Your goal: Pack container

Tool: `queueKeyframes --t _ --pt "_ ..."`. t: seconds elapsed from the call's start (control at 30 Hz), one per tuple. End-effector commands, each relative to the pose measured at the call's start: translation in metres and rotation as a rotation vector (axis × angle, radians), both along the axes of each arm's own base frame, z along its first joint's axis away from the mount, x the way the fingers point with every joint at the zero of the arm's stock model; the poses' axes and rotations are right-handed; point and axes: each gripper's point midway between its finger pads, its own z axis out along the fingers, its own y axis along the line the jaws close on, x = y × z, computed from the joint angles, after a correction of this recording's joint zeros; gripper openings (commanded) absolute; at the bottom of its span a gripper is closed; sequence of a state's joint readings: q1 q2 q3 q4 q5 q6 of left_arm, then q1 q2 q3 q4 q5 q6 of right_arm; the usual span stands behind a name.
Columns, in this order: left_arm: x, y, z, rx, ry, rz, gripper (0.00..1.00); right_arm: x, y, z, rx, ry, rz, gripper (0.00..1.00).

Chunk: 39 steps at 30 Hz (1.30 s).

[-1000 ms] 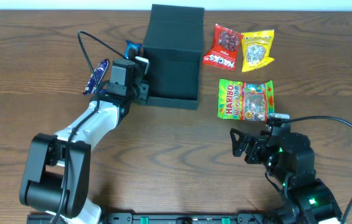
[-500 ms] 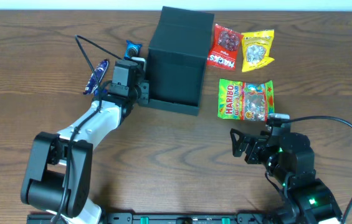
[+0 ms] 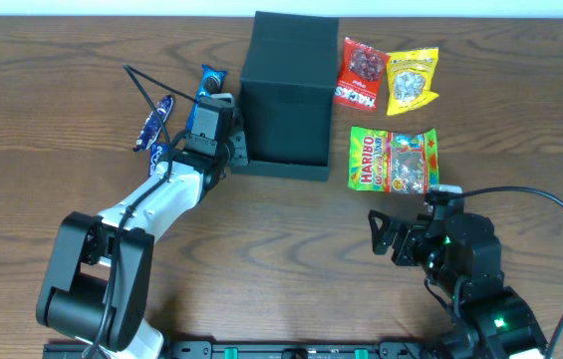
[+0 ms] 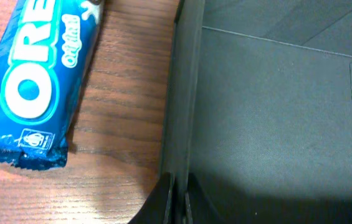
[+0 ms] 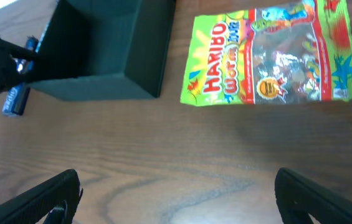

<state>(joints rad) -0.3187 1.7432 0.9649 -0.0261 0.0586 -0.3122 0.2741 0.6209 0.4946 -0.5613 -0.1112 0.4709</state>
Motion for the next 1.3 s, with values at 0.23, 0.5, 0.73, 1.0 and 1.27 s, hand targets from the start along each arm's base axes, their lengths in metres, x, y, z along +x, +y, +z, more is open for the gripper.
queueKeyframes --t 0.23,0.5,0.73,1.0,1.27 --pt "-0.005 0.003 -0.007 -0.048 0.053 0.104 0.06 0.001 -0.003 0.005 0.008 -0.001 -0.023 0.99" --pt "-0.007 0.004 -0.009 -0.023 0.058 0.078 0.34 0.0 -0.001 0.005 0.029 0.008 -0.026 0.99" --pt "-0.008 0.002 0.006 -0.003 0.023 0.018 0.64 0.002 -0.005 0.003 0.01 0.01 -0.046 0.97" --pt "-0.014 0.005 0.11 0.031 -0.232 -0.096 0.96 0.039 -0.028 -0.007 -0.18 0.118 -0.154 0.95" --pt "-0.023 0.008 0.156 0.049 -0.357 -0.134 0.95 0.092 -0.052 -0.041 -0.395 0.281 -0.253 0.99"
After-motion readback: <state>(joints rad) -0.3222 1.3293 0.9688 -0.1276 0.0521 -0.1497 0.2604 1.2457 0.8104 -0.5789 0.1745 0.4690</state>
